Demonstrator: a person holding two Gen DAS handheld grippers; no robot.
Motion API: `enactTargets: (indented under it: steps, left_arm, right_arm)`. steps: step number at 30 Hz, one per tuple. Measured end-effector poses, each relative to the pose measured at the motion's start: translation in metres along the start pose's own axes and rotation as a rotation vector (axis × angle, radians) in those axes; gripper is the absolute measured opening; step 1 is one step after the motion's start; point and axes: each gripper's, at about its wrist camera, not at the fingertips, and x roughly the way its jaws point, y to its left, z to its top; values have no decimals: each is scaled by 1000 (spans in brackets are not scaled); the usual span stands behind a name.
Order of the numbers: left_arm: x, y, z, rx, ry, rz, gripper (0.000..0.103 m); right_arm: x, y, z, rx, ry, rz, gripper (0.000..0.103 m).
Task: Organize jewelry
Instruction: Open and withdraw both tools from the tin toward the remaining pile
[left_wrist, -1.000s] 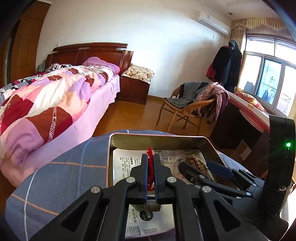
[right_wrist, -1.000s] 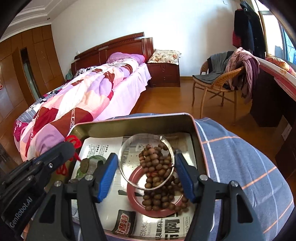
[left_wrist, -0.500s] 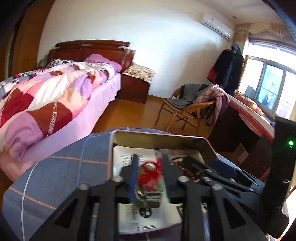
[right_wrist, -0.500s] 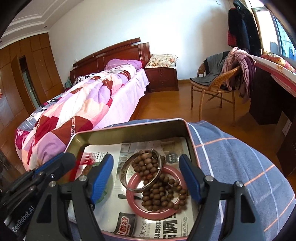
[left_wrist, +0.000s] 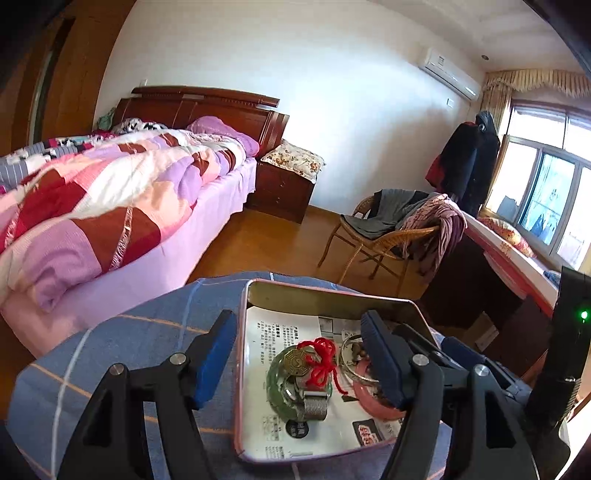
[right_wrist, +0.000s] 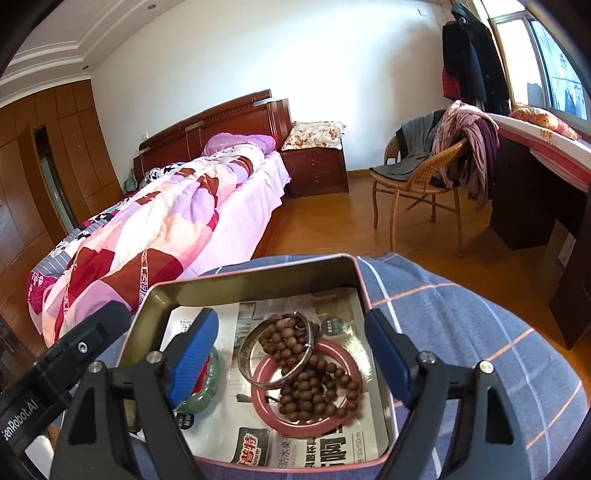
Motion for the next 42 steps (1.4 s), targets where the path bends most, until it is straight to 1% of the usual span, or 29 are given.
enactTargets:
  steps: [3,6,12,17,21,25,28,35,42]
  left_arm:
    - [-9,-2,-4,31,6,25,69]
    - [-20,0,-8,36,22,24,69]
    - [-50,3,-16,62,26,53,69]
    - [-79,3,-32,100,37,97,69]
    - [-96,6,-47,92,54,114,70]
    - [-109,12,-63,74,83,124,70]
    - [-118,12,-71,77,88,139,70]
    - [-139,10,-86,94,90,145,70]
    - [-153,16,-98,112,95,162,70]
  right_arm:
    - [-5,2,-5,1,25,-6,86]
    - [-11,5,-11,-9,45,-10,86]
    - [-39,14,-21,-36,50,-29,86]
    - [-61,20,-38,-33,77,-42,86]
    - [-75,21,-53,-27,101,-44,86]
    - [-87,24,-64,-48,112,-55,86]
    - [-97,24,-70,-55,117,-52,86]
    - [-115,29,-83,-70,118,-50,86]
    - [-126,35,-93,-85,121,-51,86]
